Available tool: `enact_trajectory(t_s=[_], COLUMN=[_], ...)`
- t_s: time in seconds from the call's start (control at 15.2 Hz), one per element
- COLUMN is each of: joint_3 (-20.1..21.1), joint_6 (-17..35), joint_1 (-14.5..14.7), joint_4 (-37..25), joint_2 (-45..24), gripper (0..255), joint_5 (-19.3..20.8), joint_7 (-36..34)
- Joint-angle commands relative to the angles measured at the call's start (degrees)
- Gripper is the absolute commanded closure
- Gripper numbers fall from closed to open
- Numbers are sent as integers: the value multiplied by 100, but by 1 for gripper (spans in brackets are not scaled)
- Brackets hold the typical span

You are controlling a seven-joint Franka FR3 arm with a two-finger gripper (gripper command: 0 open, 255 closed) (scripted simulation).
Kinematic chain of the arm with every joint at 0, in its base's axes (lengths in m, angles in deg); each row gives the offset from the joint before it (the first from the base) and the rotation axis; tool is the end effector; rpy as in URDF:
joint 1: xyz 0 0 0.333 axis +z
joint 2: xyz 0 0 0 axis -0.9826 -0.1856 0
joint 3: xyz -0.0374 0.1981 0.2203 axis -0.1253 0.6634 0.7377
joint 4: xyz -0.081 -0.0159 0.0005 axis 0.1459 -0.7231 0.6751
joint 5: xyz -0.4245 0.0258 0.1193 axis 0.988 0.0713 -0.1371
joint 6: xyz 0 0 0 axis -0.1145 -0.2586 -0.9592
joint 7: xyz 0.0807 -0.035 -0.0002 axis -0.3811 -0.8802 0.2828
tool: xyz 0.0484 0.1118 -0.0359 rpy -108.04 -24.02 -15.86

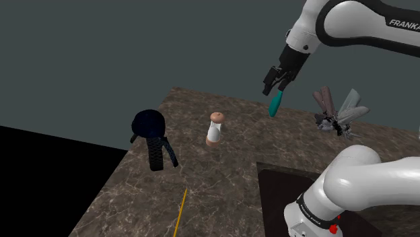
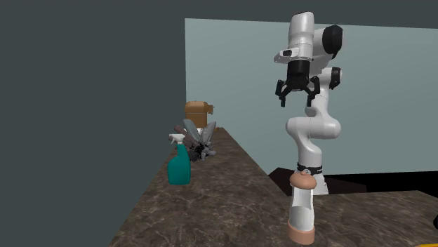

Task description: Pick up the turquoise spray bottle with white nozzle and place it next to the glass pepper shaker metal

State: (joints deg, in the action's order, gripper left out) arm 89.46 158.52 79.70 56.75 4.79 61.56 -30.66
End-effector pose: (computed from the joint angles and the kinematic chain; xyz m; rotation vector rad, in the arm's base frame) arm 0.3740 0.0023 0.5705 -3.1254 0.1371 -0.2135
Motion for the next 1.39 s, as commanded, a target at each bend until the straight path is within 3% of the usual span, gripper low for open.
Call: enact_trajectory(t_s=[0.0, 0.73, 1.32], joint_3=[0, -924, -1661], joint_6=[0, 906, 1485], joint_1=[0, -595, -949], joint_4=[0, -411, -1191], joint_2=[0, -1419, -2815], gripper=[0, 0, 0], joint_5=[0, 599, 755], joint_7=[0, 529, 965])
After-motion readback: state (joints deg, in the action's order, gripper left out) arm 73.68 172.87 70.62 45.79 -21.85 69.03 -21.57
